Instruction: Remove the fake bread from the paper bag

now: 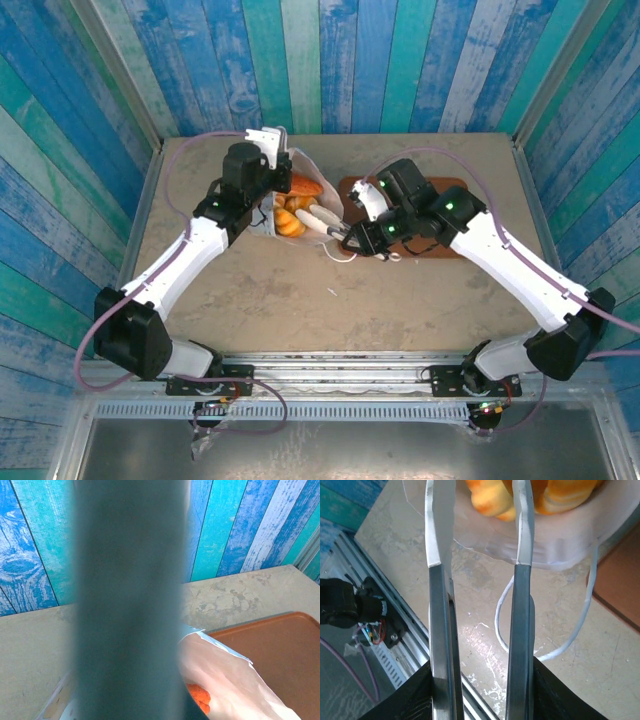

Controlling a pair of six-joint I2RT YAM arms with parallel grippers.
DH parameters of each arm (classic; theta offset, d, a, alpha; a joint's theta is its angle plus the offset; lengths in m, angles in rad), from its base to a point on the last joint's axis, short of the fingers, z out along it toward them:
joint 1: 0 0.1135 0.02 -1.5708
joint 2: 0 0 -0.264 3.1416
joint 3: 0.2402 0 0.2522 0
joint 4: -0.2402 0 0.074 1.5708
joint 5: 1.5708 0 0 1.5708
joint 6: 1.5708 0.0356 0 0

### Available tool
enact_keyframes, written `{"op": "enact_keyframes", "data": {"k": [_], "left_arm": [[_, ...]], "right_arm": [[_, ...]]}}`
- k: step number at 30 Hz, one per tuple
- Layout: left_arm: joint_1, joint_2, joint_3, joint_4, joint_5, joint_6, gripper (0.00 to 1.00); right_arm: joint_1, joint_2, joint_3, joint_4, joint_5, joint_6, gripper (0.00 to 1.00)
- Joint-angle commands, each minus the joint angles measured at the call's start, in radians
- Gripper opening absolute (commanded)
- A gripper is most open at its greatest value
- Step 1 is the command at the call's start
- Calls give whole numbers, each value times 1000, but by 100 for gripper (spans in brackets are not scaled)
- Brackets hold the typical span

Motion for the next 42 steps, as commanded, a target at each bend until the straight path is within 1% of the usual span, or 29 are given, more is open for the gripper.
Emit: {"op": "enact_keyframes", "data": {"k": [1,12,17,26,30,38,42], "left_arm": [[-5,-29,48,32,11,45,0],[-4,-37,40,33,19,54,0],[-4,-45,39,34,18,54,0],[-4,-50,39,33,24,53,0],[-4,-47,39,34,22,50,0],[-4,-47,44,34,23,51,0],[-4,-46,43,36,25,49,0]], "right_arm": [[9,33,61,-66,-1,-90,46],[13,153,192,-167,25,-183,48],[16,211,250,-195,56,-205,50],[25,297,345,-231,67,-249,49],[38,323,372,-243,66,-267,50],[44,378,414,-272,122,-271,50],[46,396,436,-287,130,-273,49]]}}
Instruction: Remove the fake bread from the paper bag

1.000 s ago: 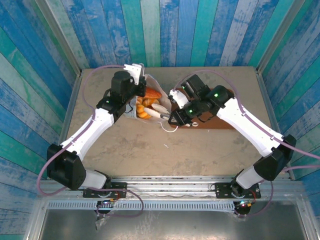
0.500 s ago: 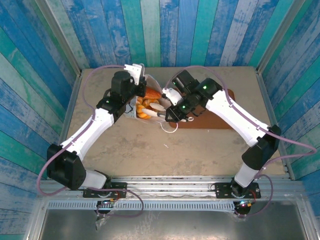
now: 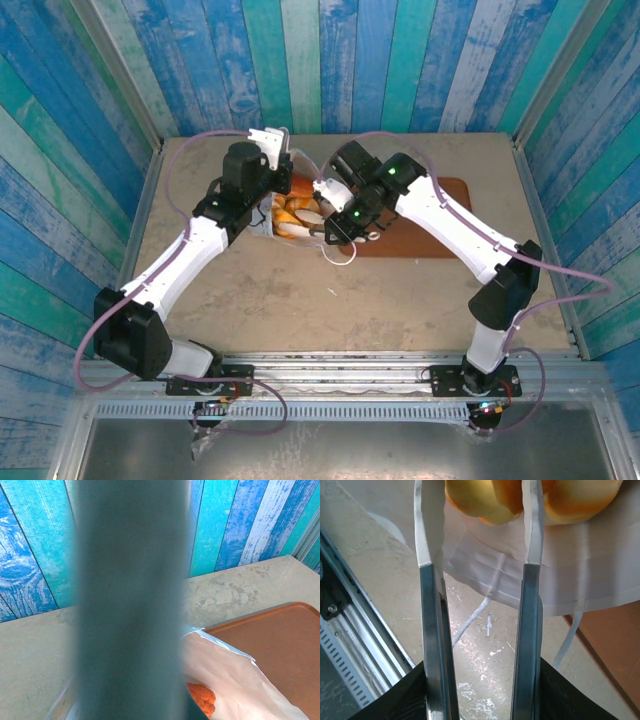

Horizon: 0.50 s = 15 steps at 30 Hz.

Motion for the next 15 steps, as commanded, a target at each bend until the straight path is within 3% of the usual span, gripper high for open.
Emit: {"op": "enact_keyframes", "data": {"k": [1,15], "left_arm": [[-5,-45,38,52,10,6,0],[-4,-45,33,50,-34,-8,0]], "right_arm": [[7,15,43,-32,17,-15,49],[-1,-57,36,-13,16,59,29]]}}
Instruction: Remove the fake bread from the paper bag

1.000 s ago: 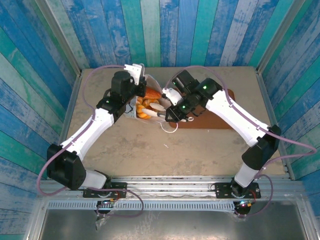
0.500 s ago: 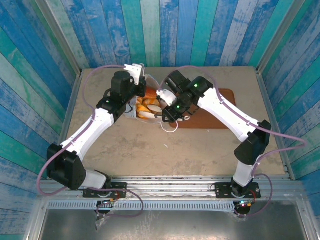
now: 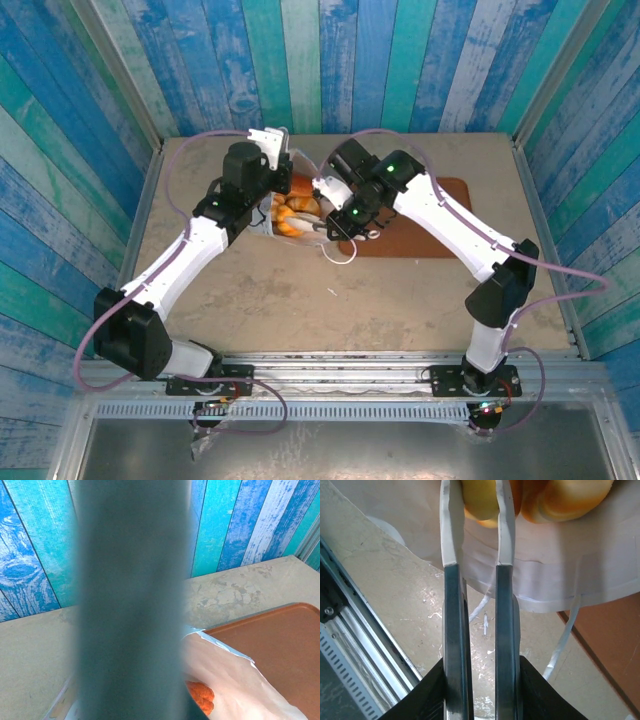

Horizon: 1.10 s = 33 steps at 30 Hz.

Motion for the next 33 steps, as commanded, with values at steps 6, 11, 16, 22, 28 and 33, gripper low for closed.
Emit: {"op": "enact_keyframes", "data": {"k": [6,11,16,22,28,33], "left_arm": [[-4,-40,32,48,-63,-16,0],[-3,-49,29,57,-83,-33,0],[-3,-50,26,57,-77,-53,0],[-3,-54,21,51,-78,-58,0],[-3,-67,9,57,-78,-57,0],[-2,-70,6,51,-75,-55,0]], "right_arm": [[-38,-195,-102,108,-60,118,27],[-103,-333,-213,188,-124,182,27],[-181,-482,-327,256,-156,230,27],[-321,-616,-417,275,-176,277,27],[-499,-697,-534,283,-209,330,29],[-680,-728,-700,383,-304,401,29]]}}
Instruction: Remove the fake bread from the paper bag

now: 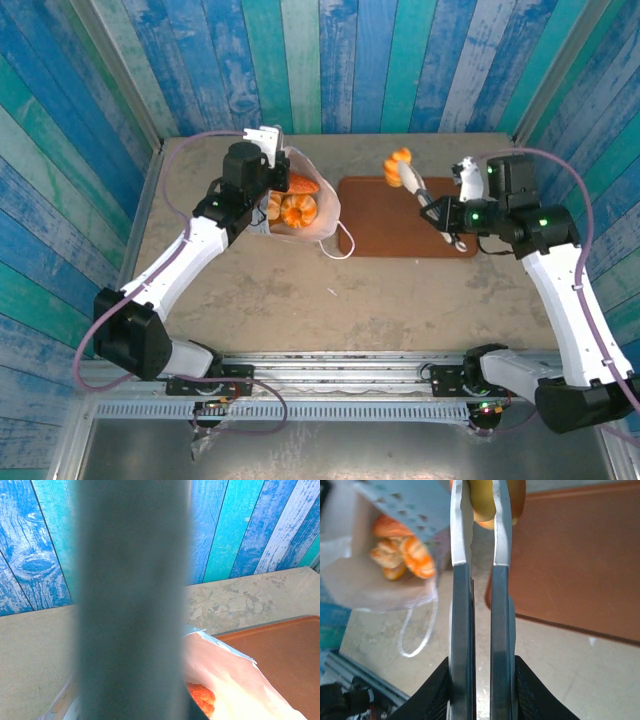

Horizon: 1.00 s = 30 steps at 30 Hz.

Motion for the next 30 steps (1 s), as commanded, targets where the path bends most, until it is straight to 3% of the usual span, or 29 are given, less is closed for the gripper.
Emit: {"op": "enact_keyframes", "data": {"k": [1,6,14,30], "left_arm": [[-1,-69,6,44,-9,-7,0],[-1,-82,0,42,-7,-2,0],[-1,-91,-6,44,-8,-2,0],[-2,-89,-16,57,0,5,0]], "right_arm": [[-105,-14,-108,116,-115,77,29],[-283,40,-231,275,-318,123,30],[-396,189,-324,506,-463,202,31],[-468,418,-354,732,-389,282,35]]}}
